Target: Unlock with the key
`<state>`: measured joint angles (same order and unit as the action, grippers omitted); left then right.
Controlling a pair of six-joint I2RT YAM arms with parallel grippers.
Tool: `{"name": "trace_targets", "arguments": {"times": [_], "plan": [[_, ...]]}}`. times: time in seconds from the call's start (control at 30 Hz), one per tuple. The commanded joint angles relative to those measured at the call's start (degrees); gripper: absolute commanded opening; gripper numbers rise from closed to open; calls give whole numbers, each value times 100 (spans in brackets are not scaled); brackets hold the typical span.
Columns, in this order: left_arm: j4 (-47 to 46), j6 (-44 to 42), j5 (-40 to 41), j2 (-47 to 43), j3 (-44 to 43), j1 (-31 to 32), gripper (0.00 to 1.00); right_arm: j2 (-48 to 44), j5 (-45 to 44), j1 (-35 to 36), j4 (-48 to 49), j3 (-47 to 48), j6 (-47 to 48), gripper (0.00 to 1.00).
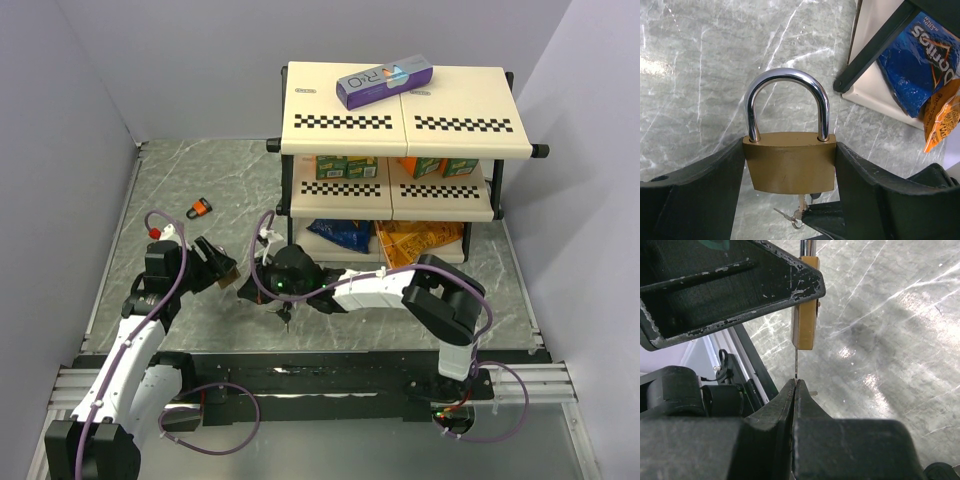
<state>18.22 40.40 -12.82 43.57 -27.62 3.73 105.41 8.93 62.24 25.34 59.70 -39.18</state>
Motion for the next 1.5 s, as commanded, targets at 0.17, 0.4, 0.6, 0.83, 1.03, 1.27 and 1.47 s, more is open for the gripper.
{"name": "trace_targets", "arguments": {"times": [0.17,0.4,0.6,0.83,1.03,1.27,1.47], "plan": [[-609,196,-406,-147,-95,5,1,173,74,-177,366,288,-64,0],[-670,205,-502,-121,-69,5,1,235,127,-230,384,358,-20,0],[-697,240,-476,-68,-86,5,1,270,223,-221,445,306,-28,0],[-688,205,-616,81,-174,5,1,209,171,-221,550,103,-99,0],[-688,152,-739,222,-244,5,1,-81,39,-203,586,-134,-46,0],[-679,99,-845,327,-297,-4,1,-327,-67,-212,630,-336,-37,0],[-670,108,-819,336,-306,-4,1,-380,-67,-212,603,-336,-2,0]]}}
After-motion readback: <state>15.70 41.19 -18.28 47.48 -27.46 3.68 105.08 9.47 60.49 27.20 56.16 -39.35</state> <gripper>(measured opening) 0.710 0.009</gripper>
